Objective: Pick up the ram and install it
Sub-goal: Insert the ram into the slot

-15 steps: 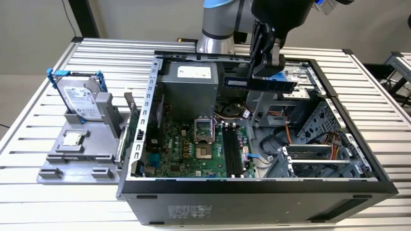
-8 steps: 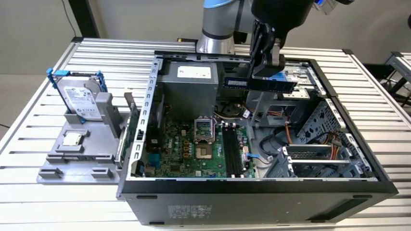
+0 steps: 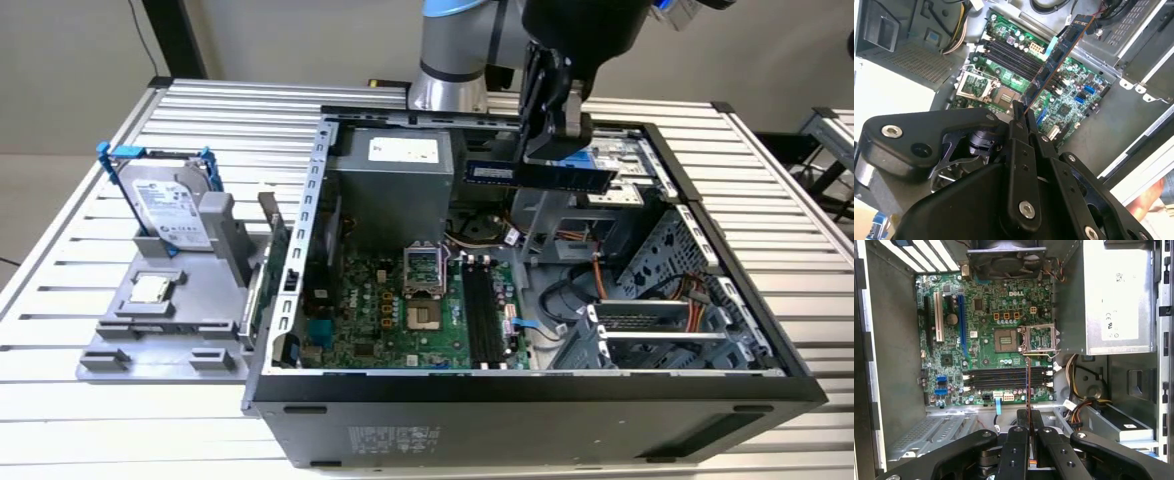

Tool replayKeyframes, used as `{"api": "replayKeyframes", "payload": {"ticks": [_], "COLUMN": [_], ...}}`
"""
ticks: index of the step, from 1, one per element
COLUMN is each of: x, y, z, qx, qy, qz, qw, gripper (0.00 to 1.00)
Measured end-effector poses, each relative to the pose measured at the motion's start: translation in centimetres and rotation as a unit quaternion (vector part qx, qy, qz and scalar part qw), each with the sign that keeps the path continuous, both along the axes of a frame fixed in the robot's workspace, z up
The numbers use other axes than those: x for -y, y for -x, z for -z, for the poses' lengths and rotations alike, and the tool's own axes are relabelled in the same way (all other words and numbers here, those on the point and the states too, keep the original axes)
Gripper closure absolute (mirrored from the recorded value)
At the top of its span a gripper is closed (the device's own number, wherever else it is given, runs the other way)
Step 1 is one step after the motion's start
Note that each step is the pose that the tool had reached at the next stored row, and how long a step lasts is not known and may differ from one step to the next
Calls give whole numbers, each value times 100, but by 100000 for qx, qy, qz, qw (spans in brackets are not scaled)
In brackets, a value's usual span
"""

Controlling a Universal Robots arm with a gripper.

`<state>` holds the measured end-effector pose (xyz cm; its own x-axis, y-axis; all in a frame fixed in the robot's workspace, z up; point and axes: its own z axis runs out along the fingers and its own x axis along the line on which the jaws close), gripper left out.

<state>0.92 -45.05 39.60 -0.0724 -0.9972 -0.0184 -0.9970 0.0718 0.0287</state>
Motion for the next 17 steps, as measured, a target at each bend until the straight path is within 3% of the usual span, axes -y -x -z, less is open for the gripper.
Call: {"api": "replayKeyframes", "payload": {"ticks": [8,12,17], "x": [0,0,0], "y": [0,0,0], "z": [0,0,0], "qx": [-1,0,2], "qy": [0,5,-2], "qz": [226,2447,5705], "qw": [100000,99970,99837], "gripper": [100,100,100]}}
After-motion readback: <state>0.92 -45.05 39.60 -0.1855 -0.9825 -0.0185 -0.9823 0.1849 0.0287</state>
